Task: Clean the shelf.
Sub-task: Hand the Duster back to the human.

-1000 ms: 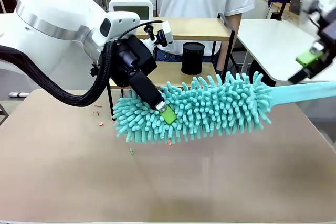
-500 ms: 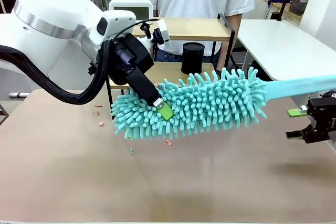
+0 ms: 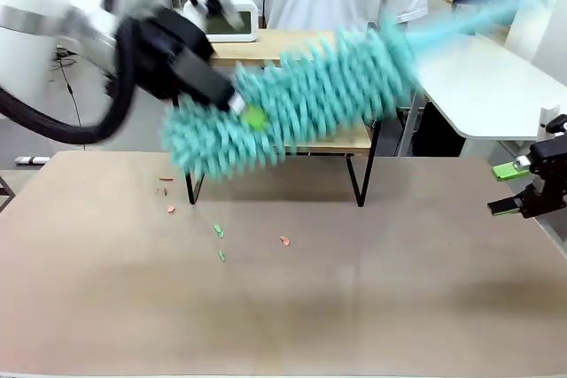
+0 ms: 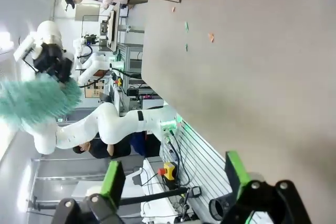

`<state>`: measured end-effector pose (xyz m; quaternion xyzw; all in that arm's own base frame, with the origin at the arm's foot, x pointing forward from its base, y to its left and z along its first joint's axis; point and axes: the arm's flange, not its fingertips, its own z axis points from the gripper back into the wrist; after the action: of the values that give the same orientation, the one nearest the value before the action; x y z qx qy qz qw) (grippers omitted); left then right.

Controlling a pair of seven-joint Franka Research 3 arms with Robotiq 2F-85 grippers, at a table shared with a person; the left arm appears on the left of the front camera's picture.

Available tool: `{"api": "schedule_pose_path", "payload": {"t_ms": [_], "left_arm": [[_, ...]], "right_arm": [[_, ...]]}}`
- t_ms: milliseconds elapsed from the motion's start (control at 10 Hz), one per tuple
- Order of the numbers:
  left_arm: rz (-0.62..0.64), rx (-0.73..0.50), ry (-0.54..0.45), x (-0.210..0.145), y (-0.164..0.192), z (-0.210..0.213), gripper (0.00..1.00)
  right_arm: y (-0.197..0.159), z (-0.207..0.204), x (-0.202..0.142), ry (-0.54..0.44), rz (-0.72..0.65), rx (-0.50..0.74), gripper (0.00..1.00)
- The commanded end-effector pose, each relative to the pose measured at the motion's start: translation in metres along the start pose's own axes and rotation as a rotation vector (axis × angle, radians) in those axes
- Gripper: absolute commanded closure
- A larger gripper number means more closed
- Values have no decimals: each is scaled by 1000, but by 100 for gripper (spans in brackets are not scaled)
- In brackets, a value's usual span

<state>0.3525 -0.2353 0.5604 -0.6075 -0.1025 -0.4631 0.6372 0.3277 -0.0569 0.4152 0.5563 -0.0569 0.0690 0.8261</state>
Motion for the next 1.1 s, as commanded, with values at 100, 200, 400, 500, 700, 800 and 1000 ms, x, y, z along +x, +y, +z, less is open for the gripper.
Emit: {"api": "schedule_pose_path", "payload": {"t_ms": [100, 200, 400, 500, 700, 800, 1000], "left_arm": [[-85, 178, -548, -60, -82, 102, 100], [-35, 245, -695, -80, -91, 126, 100], [235, 409, -1046, -130, -95, 167, 100], [387, 427, -1116, -154, -89, 182, 100], [636, 441, -1213, -190, -69, 203, 100], [821, 428, -1191, -206, -53, 213, 100], [1087, 290, -988, -230, -9, 220, 100]], "right_arm": [[-3, 3, 0, 6, -21, -1, 0], [-3, 3, 0, 6, -21, -1, 0], [-3, 3, 0, 6, -21, -1, 0], [-3, 3, 0, 6, -21, -1, 0], [-3, 3, 0, 6, -21, -1, 0], [-3, 3, 0, 6, -21, -1, 0], [-3, 3, 0, 6, -21, -1, 0]]}}
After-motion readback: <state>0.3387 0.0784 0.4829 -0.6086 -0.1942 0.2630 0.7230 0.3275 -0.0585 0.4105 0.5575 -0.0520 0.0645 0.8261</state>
